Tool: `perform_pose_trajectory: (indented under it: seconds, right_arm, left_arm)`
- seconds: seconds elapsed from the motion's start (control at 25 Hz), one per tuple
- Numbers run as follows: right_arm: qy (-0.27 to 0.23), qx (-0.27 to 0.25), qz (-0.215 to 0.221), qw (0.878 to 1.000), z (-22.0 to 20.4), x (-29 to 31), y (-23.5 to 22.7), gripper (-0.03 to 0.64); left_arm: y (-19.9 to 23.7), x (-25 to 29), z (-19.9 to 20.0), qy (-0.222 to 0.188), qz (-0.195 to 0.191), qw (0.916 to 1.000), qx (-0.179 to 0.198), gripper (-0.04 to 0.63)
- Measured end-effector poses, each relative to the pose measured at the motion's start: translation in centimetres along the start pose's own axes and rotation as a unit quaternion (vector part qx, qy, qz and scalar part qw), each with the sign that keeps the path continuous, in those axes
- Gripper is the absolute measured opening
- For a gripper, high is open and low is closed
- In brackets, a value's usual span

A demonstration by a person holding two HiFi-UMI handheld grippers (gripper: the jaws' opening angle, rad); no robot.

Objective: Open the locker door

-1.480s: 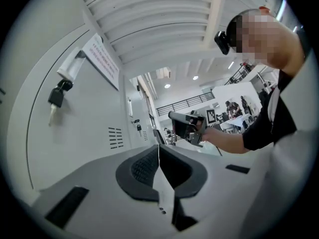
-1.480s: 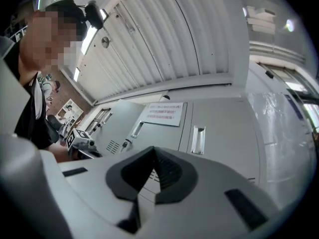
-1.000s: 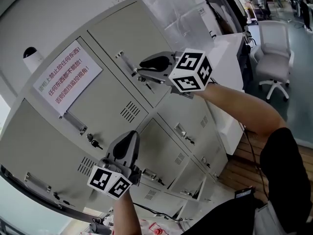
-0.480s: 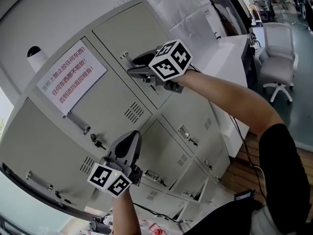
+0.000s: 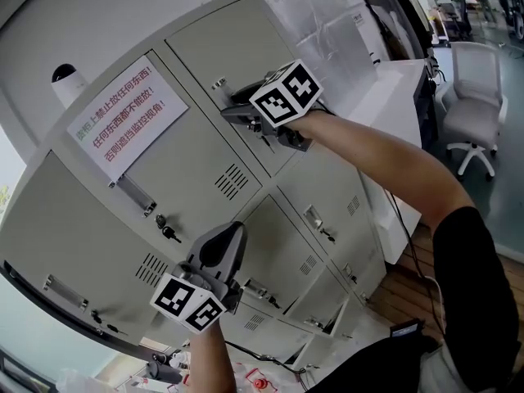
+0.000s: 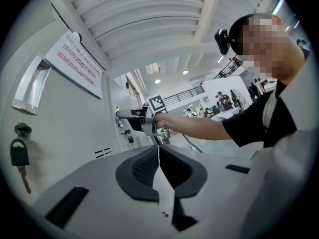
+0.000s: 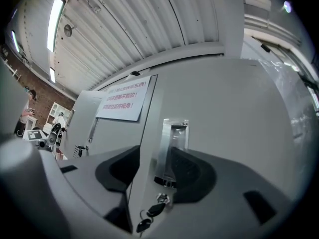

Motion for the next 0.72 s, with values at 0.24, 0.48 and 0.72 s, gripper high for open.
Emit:
perform_pose_trajectory:
  seconds: [0.24,0.48,0.72]
  right_arm:
    - [0.001,0.033,-0.005,0.999,-0.3,0.8,-0.4,0.189]
    - [0.013,0.034,-0.005,0.999,-0.3,1.3,-0.4,0.186]
    - [0.009,0.049,-0.001,0.999,-0.6,1.4,-0.7,0.13]
  left_arm:
    - [0.0,-0.2,-0.2,0.004,0.006,1.0,0.004,0.018]
    - [0.2,-0.5,-0.7,0.005,0.013,0.9999,0.004,0.018]
    - [0.0,-1.0,-0.8,0.003,0.021,0.9998,0.006,0.018]
Point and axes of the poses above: the fingertips, and each gripper's own axes: x forward along the fingers, y to its left, z out of its top, the point moved 1 cm from there along -x, backward along the fingers, and after that the axes turned 12 degrees about -x, right-handed, at the moved point
